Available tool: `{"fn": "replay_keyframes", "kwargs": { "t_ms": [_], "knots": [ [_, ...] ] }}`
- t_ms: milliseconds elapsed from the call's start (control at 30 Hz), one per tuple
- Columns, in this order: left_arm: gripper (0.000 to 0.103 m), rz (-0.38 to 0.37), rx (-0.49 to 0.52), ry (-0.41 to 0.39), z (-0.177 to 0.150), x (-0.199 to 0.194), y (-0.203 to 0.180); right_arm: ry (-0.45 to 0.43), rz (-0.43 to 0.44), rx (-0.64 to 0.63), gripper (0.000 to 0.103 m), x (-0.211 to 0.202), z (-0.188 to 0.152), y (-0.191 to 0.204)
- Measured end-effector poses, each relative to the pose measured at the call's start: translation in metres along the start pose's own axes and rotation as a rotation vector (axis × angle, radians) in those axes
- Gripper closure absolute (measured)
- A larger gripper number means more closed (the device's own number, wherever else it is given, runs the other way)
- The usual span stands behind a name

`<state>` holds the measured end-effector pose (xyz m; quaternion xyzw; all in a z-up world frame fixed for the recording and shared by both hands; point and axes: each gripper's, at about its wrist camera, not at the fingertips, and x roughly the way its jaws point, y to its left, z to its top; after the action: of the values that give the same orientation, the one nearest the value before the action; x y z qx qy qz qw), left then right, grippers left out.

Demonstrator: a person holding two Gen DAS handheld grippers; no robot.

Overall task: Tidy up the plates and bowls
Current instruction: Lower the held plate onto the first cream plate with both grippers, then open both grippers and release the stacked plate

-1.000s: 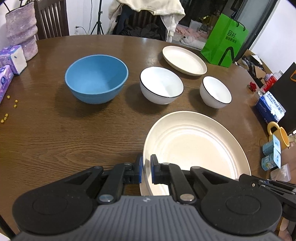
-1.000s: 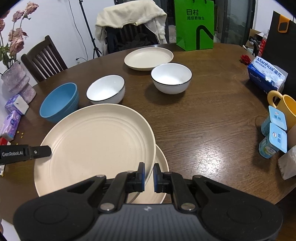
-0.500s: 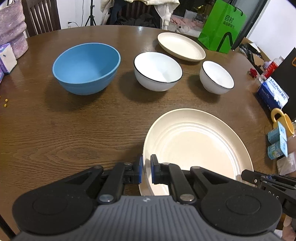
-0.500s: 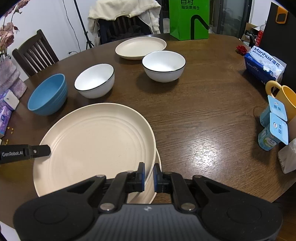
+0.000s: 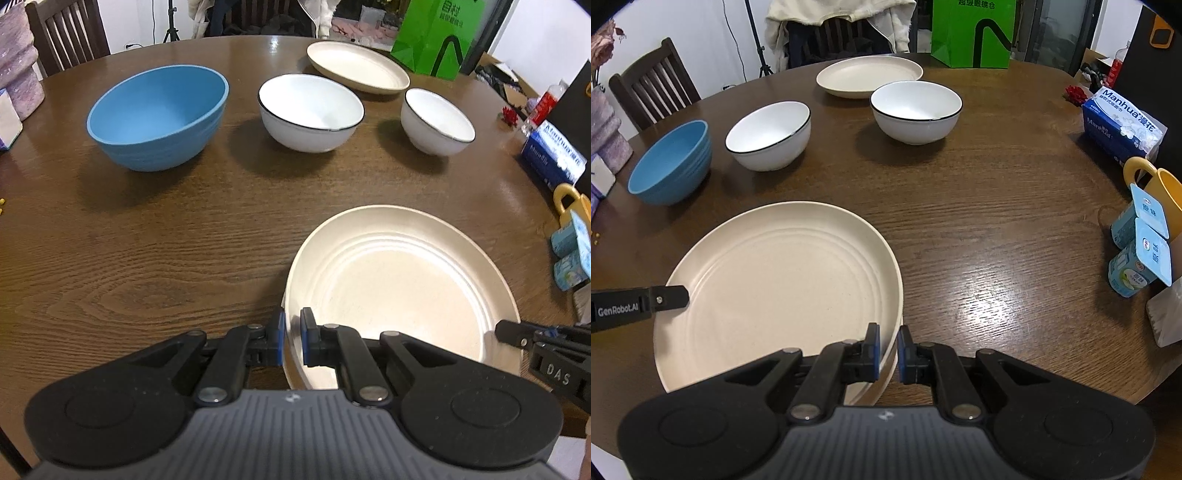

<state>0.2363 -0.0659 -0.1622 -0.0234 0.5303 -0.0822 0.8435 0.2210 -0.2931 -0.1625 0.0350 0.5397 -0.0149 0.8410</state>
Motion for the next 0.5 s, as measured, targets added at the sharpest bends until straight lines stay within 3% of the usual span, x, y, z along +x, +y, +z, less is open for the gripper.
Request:
{"fn": "replay_keyframes", "kwargs": {
  "t_ms": [500],
  "knots": [
    [0.094,0.043,0.043,0.022,-0.005,0.011,-0.007,0.001,-0.032,-0.069,0.093,0.012,-0.005,0.008]
  ]
}}
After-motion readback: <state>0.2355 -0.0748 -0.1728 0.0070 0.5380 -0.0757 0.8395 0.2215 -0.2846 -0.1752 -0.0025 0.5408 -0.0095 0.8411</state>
